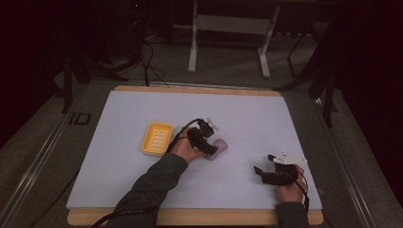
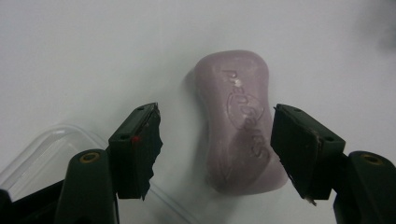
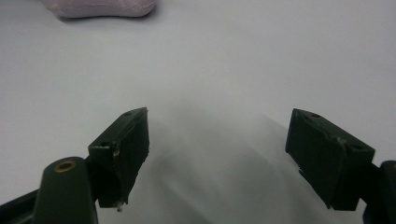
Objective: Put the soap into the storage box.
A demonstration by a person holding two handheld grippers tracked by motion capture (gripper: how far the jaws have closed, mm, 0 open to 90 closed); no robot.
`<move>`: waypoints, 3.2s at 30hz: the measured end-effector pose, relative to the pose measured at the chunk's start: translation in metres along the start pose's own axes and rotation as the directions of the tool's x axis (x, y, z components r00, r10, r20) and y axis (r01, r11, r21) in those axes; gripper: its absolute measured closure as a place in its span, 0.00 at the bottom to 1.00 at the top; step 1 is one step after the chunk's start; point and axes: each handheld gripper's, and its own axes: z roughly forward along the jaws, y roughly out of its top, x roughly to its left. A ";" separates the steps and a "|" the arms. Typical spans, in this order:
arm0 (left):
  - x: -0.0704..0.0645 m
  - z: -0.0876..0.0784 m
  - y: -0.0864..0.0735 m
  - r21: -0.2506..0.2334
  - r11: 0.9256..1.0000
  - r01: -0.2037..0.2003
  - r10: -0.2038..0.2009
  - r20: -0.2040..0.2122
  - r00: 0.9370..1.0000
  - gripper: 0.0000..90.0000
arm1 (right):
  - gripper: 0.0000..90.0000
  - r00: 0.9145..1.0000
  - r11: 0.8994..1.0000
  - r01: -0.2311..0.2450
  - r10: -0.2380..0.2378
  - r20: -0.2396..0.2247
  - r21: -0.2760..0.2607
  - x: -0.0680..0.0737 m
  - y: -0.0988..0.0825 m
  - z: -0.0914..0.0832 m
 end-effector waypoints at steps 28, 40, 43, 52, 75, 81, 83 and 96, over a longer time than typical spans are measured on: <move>-0.002 0.017 0.021 0.115 0.993 -0.018 0.017 0.014 1.000 0.37 | 0.23 1.000 1.000 0.002 -0.002 0.001 0.000 0.000 0.000 0.000; -0.007 0.026 0.027 0.144 0.989 -0.028 0.025 0.022 0.999 0.37 | 0.23 1.000 1.000 0.004 -0.004 0.002 0.002 0.001 0.000 0.000; -0.007 0.030 0.027 0.156 0.988 -0.022 0.019 0.020 1.000 0.37 | 0.23 1.000 1.000 0.013 -0.013 0.004 0.007 0.001 0.000 0.001; -0.006 0.039 0.028 0.210 0.977 -0.022 0.012 0.047 0.999 0.41 | 0.23 1.000 1.000 0.011 -0.011 0.004 0.008 0.001 0.000 0.001; -0.008 0.047 0.038 0.322 0.946 -0.032 0.022 0.035 0.999 0.53 | 0.23 1.000 1.000 0.011 -0.011 0.003 0.009 0.001 0.000 0.001; -0.009 0.048 0.040 0.332 0.943 -0.036 0.028 0.028 0.999 0.55 | 0.23 1.000 1.000 0.011 -0.011 0.003 0.009 0.001 0.000 0.001; -0.010 0.048 0.040 0.335 0.941 -0.036 0.030 0.025 0.999 0.55 | 0.23 1.000 1.000 0.012 -0.012 0.003 0.010 0.001 0.000 0.001; -0.009 0.047 0.040 0.335 0.941 -0.043 0.037 0.026 0.999 0.56 | 0.23 1.000 1.000 0.013 -0.013 0.003 0.010 0.001 0.000 0.001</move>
